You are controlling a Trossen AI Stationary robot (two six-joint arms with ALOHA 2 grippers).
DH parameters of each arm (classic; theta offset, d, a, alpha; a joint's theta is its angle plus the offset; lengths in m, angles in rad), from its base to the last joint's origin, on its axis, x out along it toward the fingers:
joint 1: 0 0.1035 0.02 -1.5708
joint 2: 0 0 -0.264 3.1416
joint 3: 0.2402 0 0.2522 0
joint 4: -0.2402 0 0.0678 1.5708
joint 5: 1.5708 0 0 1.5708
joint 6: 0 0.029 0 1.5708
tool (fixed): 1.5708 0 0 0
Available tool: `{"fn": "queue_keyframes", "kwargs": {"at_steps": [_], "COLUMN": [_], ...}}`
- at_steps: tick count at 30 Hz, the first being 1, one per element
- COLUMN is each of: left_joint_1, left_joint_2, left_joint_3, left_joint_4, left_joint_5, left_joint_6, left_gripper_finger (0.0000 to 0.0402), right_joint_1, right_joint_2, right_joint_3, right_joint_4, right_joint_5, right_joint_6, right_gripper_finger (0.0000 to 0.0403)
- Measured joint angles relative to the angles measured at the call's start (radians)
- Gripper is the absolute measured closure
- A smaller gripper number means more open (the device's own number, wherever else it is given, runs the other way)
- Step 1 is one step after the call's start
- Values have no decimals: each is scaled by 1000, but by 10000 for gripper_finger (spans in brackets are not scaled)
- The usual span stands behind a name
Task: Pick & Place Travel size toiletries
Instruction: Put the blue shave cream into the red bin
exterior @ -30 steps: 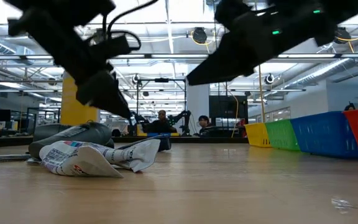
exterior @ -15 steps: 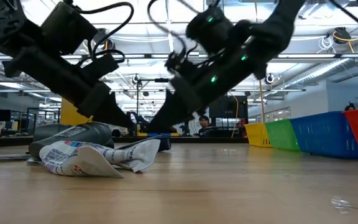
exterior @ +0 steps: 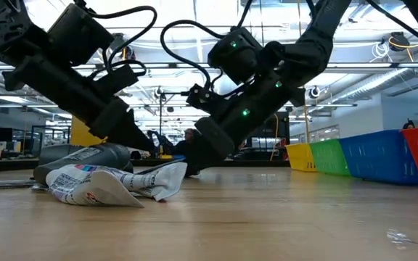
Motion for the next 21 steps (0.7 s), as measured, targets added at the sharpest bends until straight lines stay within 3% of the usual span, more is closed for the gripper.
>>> {"fn": "queue_keyframes", "kwargs": {"at_steps": [5, 14, 21], "left_joint_1": [-20, -96, -125], "left_joint_2": [-57, -292, -314], "left_joint_3": [0, 0, 0], "left_joint_4": [-87, -328, -355], "left_joint_5": [-62, -234, -238], "left_joint_6": [18, -37, -60], "left_gripper_finger": [115, 115, 115], "right_joint_1": [16, 104, 267], "right_joint_2": [-38, -280, -559], "right_joint_3": [-1, -1, -1], "right_joint_4": [-64, -377, -799], "right_joint_5": [2, 6, 2], "right_joint_6": [-32, 11, 190], "right_gripper_finger": [281, 262, 278]}}
